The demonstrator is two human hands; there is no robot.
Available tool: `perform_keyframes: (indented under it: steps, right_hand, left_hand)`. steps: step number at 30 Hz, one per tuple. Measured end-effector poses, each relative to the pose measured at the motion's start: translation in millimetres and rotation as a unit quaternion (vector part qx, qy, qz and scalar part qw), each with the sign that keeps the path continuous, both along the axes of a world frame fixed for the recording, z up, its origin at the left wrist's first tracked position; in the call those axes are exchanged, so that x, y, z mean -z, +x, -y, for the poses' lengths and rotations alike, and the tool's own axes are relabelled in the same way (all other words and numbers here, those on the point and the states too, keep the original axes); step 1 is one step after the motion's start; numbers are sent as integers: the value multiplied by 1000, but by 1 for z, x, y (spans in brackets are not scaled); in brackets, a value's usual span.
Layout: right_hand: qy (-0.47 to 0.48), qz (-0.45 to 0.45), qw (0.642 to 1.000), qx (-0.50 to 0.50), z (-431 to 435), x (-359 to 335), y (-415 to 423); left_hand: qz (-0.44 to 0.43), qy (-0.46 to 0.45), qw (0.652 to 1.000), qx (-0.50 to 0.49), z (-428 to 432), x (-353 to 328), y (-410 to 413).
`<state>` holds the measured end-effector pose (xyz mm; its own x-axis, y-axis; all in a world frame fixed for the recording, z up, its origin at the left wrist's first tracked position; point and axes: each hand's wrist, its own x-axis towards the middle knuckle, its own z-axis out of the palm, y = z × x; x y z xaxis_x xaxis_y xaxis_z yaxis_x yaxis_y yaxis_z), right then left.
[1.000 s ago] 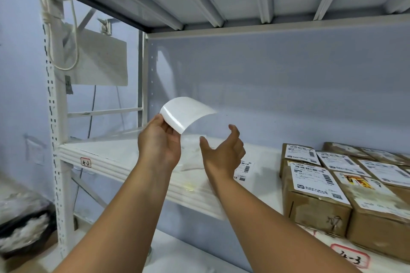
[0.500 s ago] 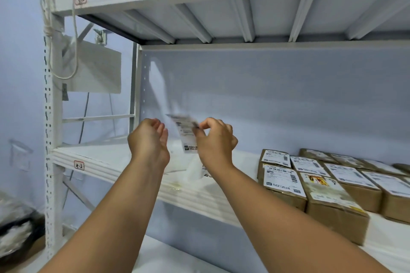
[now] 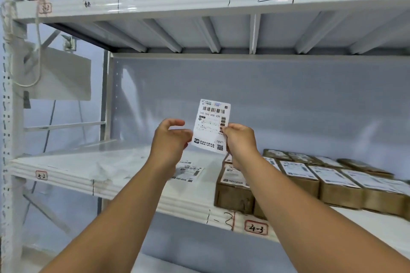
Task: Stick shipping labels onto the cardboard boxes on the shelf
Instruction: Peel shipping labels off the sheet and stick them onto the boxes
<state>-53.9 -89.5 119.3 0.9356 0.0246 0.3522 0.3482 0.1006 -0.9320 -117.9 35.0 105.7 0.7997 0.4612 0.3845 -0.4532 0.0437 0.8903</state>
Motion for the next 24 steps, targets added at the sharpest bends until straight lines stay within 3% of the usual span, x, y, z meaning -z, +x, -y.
perform_keyframes:
  steps: [4, 6, 10, 13, 17, 24]
  right_hand:
    - [-13, -12, 998, 57, 43, 3, 9]
    - [-25, -13, 993, 115, 70, 4, 13]
    - [-101, -16, 977, 188, 117, 11, 19]
    - [-131, -41, 974, 179, 136, 22, 23]
    - [-157, -59, 974, 153, 145, 34, 22]
    - [-189, -72, 963, 180, 141, 51, 23]
  left_hand:
    - [-5, 61, 998, 19, 34, 4, 11]
    - [-6, 145, 989, -1, 51, 9, 17]
    - [-28, 398, 917, -5, 82, 24, 28]
    - [-46, 524, 851, 6, 98, 37, 31]
    - [-87, 589, 803, 19, 105, 53, 35]
    - [-54, 621, 781, -29, 108, 70, 36]
